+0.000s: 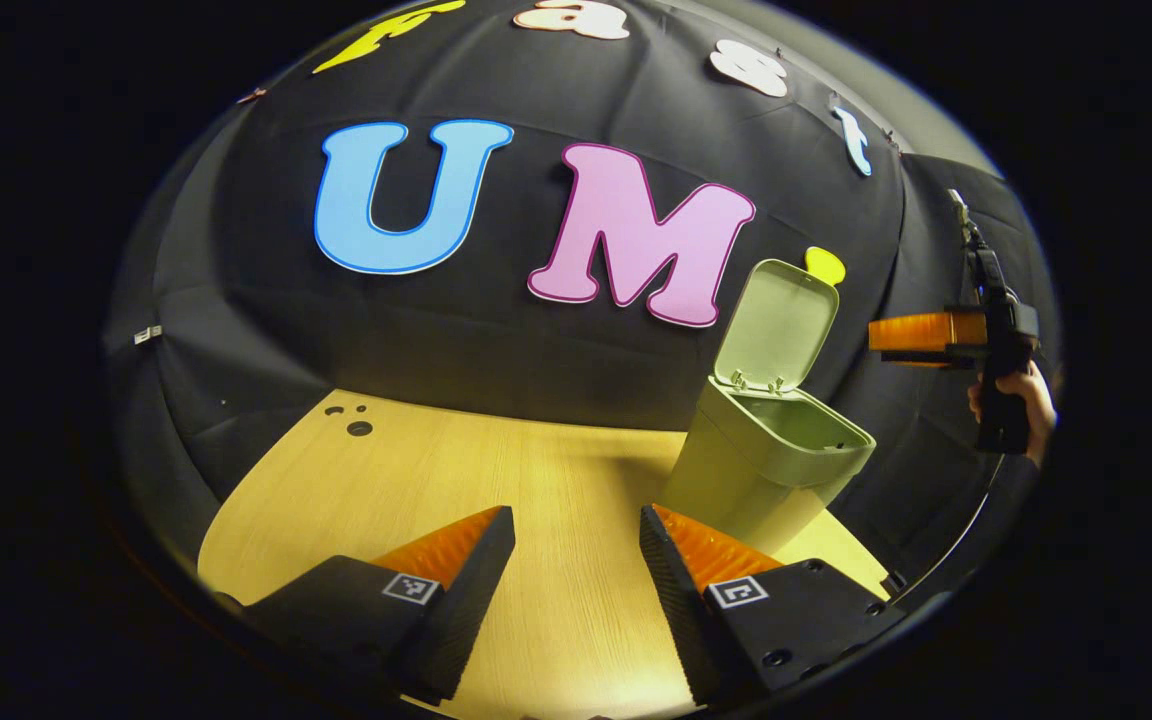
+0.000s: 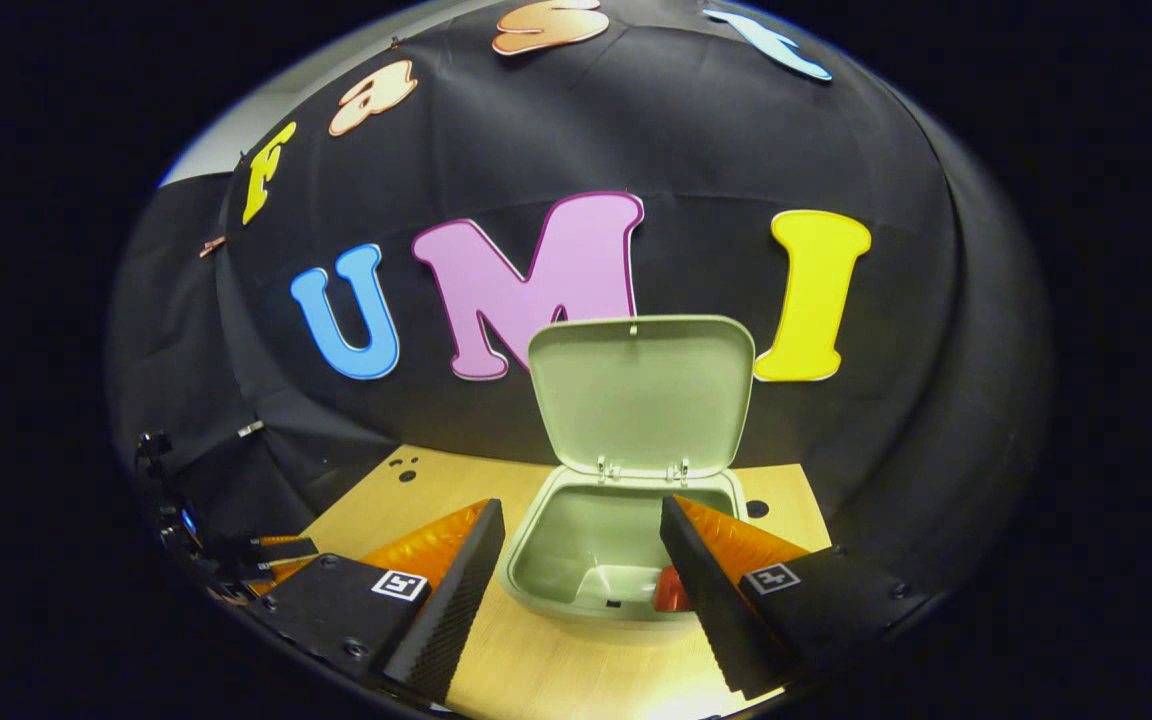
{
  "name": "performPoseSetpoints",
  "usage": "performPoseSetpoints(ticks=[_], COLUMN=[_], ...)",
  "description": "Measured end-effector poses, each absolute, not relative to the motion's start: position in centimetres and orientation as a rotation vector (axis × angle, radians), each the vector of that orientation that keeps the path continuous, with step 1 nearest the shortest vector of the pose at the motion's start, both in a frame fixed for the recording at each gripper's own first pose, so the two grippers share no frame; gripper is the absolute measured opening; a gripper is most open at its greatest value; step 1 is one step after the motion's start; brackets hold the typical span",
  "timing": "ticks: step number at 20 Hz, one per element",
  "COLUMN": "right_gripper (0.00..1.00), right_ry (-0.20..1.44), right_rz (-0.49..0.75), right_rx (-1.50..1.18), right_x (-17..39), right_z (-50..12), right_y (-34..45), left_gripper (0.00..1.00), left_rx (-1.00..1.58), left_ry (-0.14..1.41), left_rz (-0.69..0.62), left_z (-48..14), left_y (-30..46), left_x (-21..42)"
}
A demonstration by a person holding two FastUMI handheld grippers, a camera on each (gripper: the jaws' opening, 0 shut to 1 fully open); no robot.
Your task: Press the lid of the desktop garbage bin to open it, pick up the crumpled paper on the desktop and throw it into the bin, then pick up the pop can on the desktop and drop it into the bin, and finally close the garbage bin lid.
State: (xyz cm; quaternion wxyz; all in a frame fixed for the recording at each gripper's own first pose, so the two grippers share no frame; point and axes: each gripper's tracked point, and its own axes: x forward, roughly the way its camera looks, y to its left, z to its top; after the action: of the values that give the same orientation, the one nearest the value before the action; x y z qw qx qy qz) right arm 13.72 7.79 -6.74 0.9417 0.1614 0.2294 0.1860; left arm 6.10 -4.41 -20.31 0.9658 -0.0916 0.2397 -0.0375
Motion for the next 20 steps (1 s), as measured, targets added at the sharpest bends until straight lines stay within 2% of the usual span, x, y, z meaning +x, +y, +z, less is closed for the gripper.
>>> performPoseSetpoints(ticks=[5, 10, 20], right_gripper=[0.98, 0.98, 0.98], right_ry=[0.371, 0.349, 0.351], right_rz=[0.339, 0.303, 0.262], right_rx=[0.29, 0.299, 0.283], right_x=[17.3, 21.6, 30.5], right_z=[-2.5, -0.7, -2.6], right_y=[5.8, 5.2, 6.8], left_gripper=[0.83, 0.83, 0.83], left_rx=[-0.184, -0.18, -0.187], left_ry=[0.487, 0.483, 0.482], left_rz=[-0.09, -0.102, -0.079], left_z=[-20.3, -19.9, -19.5], left_y=[-4.7, -5.0, -4.5], left_x=[5.9, 5.4, 4.1])
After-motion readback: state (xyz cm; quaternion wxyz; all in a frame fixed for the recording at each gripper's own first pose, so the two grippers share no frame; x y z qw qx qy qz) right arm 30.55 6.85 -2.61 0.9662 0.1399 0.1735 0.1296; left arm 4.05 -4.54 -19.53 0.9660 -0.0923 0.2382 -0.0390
